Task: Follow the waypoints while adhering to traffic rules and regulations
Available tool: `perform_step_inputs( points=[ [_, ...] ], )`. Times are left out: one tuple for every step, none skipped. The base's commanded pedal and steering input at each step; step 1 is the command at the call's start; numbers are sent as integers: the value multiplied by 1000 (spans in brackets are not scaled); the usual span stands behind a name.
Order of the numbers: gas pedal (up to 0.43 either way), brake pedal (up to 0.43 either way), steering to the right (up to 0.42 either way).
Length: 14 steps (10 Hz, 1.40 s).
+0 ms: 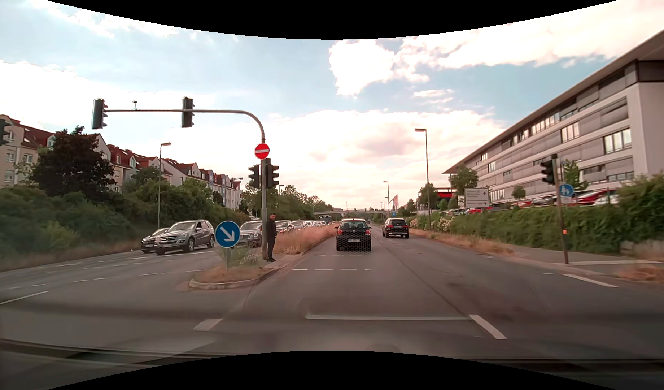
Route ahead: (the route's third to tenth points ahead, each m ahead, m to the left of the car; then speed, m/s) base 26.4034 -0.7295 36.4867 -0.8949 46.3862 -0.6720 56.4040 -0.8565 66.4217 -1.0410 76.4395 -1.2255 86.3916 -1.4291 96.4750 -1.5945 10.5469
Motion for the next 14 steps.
perform_step_inputs(
  points=[
    [319,0,-5],
    [319,0,-4],
    [319,0,-3],
    [319,0,-3],
    [319,0,-1],
    [299,0,0],
    [299,0,1],
    [287,0,2],
    [287,0,2],
    [287,0,2],
    [287,0,3],
    [287,0,4],
    [287,0,5],
    [287,0,6]
  ],
)
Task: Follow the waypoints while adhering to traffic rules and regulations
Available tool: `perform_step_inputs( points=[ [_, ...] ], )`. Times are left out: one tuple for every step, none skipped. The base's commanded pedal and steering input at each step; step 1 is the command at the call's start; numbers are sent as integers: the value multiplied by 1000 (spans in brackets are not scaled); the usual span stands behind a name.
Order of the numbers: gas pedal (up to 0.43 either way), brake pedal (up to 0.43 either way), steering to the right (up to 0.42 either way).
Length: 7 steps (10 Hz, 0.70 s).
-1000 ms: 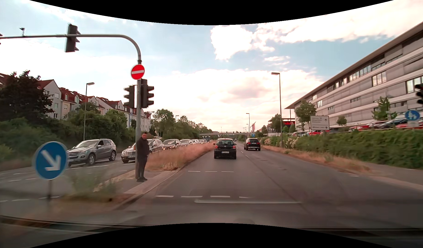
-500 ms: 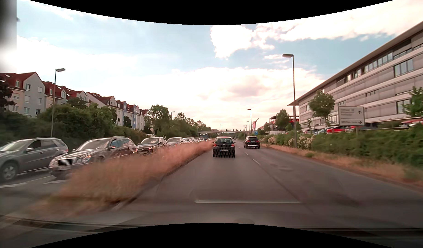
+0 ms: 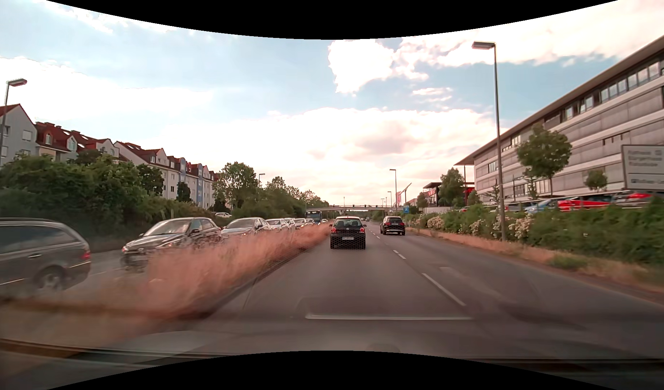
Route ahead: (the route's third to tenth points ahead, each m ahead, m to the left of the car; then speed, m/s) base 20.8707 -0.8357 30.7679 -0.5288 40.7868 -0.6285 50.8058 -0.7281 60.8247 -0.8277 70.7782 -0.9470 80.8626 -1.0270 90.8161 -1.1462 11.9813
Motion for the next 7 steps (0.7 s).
perform_step_inputs(
  points=[
    [287,0,6],
    [287,0,7],
    [287,0,7],
    [287,0,7],
    [280,0,8],
    [268,0,8],
    [260,0,8]
  ],
)
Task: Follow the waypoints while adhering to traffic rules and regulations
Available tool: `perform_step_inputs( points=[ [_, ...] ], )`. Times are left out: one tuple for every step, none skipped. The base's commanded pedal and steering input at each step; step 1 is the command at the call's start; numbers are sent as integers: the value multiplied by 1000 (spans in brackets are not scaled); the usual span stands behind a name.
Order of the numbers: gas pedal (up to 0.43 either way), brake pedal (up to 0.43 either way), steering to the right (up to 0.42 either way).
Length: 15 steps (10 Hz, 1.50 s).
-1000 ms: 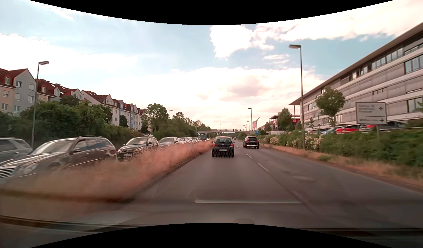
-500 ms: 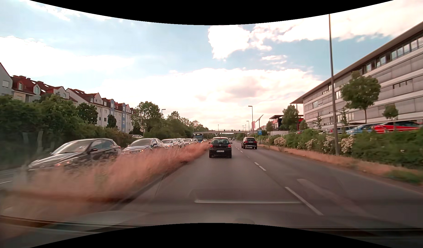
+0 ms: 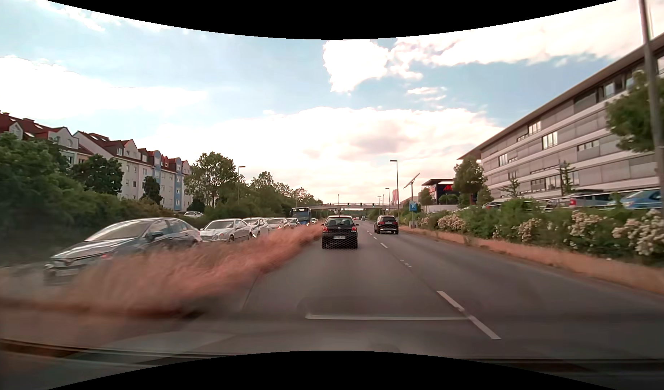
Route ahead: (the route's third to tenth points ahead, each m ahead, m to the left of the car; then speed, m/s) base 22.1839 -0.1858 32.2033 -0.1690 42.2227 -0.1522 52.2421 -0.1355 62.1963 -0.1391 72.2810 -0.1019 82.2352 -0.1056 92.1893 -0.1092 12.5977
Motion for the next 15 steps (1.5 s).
perform_step_inputs(
  points=[
    [260,0,8],
    [260,0,8],
    [248,0,8],
    [228,0,8],
    [177,0,8],
    [138,0,8],
    [110,0,8],
    [87,0,7],
    [67,0,7],
    [47,0,7],
    [39,0,7],
    [28,0,7],
    [28,0,6],
    [8,0,6],
    [0,0,6]
  ],
)
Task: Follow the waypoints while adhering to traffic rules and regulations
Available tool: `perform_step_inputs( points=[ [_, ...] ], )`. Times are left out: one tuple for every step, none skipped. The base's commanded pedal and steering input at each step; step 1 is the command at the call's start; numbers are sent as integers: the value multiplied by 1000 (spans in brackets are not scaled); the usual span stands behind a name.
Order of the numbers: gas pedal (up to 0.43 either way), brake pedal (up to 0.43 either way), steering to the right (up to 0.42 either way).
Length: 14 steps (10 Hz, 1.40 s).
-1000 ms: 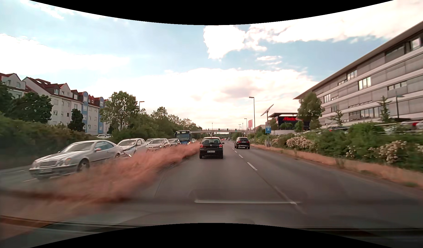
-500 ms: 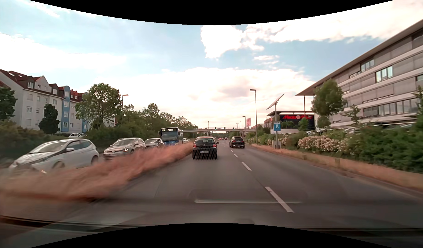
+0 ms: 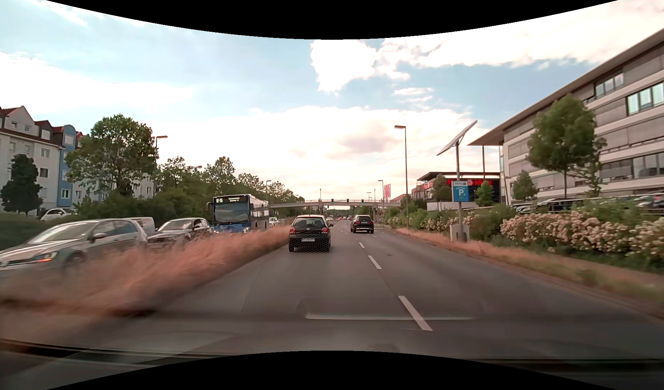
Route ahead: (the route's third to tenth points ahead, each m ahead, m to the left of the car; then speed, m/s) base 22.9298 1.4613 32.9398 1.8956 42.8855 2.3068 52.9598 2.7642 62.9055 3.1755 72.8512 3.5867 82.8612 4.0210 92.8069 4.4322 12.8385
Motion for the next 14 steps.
perform_step_inputs(
  points=[
    [0,0,6],
    [0,0,5],
    [0,0,5],
    [0,0,4],
    [0,0,4],
    [0,0,2],
    [0,0,0],
    [0,0,0],
    [0,0,-4],
    [0,0,-8],
    [0,0,-11],
    [0,0,-13],
    [0,0,-15],
    [0,0,-16]
  ],
)
